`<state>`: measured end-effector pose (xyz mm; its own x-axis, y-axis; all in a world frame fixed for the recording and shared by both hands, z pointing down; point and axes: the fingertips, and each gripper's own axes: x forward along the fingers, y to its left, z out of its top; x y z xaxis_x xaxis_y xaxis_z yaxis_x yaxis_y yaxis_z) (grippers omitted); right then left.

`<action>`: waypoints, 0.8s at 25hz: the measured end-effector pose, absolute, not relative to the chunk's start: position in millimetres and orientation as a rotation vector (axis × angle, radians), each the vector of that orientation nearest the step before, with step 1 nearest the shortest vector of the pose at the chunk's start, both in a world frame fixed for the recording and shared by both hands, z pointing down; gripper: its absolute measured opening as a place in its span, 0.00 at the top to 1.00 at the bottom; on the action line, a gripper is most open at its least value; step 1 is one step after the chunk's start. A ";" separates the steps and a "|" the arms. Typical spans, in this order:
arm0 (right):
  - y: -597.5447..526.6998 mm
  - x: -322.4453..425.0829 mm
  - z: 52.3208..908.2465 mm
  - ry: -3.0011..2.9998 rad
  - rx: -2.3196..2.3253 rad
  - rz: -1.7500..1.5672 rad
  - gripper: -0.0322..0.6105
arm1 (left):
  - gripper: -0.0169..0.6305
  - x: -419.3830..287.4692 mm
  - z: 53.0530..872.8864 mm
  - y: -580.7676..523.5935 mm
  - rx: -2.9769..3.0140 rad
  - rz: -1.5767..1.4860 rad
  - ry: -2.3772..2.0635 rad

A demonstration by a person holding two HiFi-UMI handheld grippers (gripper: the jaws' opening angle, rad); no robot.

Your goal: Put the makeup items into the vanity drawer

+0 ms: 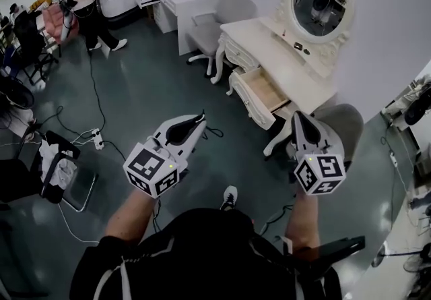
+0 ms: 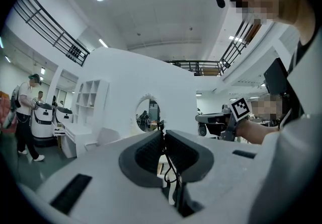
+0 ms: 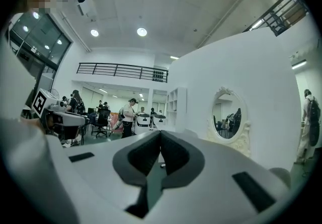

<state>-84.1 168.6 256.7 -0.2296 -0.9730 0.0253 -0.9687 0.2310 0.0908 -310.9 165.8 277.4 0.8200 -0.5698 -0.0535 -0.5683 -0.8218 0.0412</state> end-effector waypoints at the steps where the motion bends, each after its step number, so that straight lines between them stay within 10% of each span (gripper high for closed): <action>1: 158.6 -77.2 256.5 -2.409 1.901 -0.086 0.94 | 0.94 -304.3 276.0 157.9 2.979 -0.105 -0.927; 20: 17.0 66.1 257.8 -2.462 1.878 -0.048 0.94 | 0.94 -145.0 278.5 7.5 2.987 -0.005 -0.907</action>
